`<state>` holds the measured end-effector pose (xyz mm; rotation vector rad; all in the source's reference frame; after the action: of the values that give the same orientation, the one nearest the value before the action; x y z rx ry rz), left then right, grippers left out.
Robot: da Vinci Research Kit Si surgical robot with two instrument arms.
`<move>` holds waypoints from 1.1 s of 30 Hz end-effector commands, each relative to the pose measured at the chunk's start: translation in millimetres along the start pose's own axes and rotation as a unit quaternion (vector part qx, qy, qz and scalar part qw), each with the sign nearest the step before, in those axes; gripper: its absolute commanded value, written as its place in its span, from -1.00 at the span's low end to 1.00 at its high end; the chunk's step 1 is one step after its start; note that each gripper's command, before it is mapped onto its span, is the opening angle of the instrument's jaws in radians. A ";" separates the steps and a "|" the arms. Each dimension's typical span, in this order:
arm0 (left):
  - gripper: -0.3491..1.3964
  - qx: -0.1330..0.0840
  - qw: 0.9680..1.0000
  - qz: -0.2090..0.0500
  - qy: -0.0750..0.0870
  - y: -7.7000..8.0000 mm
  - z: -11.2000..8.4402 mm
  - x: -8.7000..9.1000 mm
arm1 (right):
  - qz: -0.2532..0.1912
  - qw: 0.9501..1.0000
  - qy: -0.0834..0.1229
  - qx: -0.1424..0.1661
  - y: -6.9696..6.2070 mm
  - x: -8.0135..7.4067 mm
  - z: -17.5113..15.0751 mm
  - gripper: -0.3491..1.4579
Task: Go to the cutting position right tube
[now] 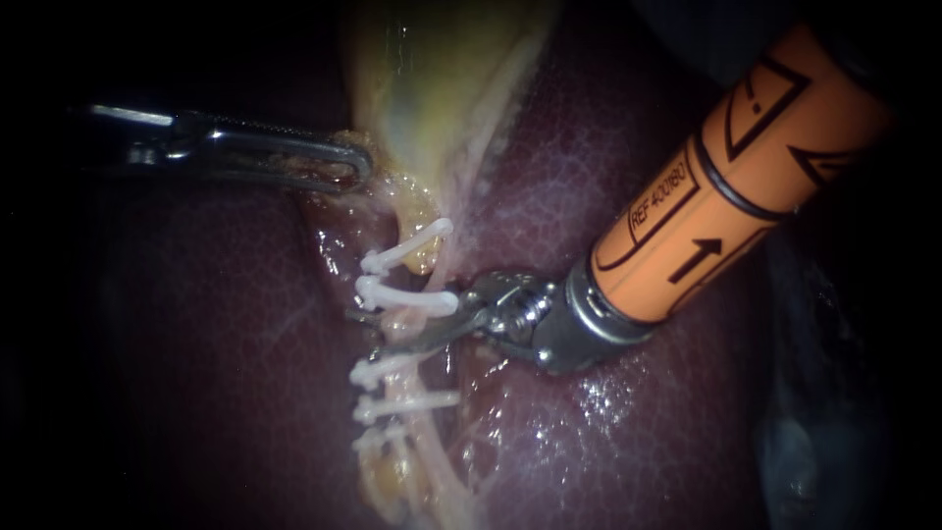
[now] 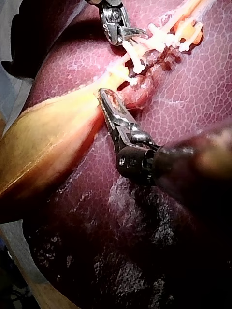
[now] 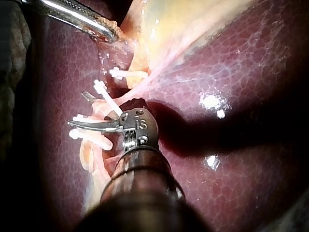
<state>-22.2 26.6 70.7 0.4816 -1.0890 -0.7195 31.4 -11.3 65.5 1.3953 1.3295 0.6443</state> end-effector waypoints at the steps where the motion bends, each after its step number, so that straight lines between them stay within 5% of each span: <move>1: -1.00 0.000 1.000 0.000 0.000 0.0 0.0 0.0 | -0.010 1.000 -0.001 -0.001 0.3 -0.2 0.2 0.79; 16: -1.00 0.001 1.000 0.003 0.000 0.0 0.0 0.0 | -0.114 0.993 -0.001 -0.006 1.7 -0.4 2.1 0.74; 33: -1.00 0.001 1.000 0.003 0.000 0.1 0.0 0.0 | -0.113 0.993 0.035 0.019 -0.6 1.1 2.6 0.78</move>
<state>-22.2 26.6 70.7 0.4805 -1.0907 -0.7130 33.8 -11.2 63.9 1.2394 1.5428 0.5232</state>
